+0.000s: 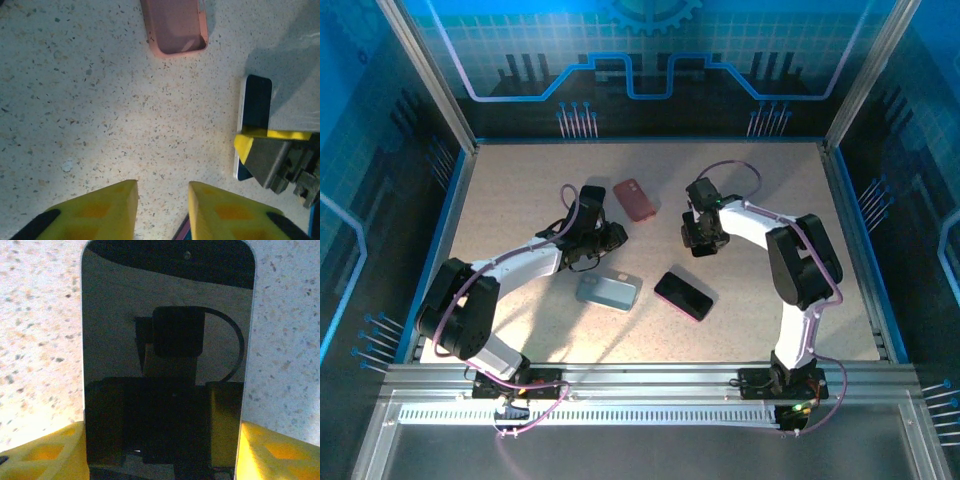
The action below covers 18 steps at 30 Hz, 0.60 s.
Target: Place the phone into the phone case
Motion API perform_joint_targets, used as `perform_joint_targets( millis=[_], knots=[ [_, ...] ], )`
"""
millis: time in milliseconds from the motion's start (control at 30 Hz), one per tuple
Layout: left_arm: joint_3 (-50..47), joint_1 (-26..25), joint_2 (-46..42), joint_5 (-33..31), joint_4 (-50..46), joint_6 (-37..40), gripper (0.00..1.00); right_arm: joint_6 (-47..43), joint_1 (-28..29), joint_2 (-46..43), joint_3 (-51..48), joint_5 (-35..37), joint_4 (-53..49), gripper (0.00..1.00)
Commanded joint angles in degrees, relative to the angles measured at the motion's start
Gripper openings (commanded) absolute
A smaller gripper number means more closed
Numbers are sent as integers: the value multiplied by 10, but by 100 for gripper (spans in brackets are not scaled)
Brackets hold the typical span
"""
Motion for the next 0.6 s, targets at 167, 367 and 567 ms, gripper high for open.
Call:
perform_joint_targets(
  millis=[167, 367, 567],
  knots=[
    [34, -2, 34, 55, 53, 1, 47, -11, 4, -108, -21, -96, -28, 55],
    [62, -6, 80, 99, 123, -30, 50, -6, 14, -149, -51, -135, -34, 53],
    [105, -18, 128, 128, 162, -47, 51, 6, 36, -166, -68, -144, -35, 52]
  ],
)
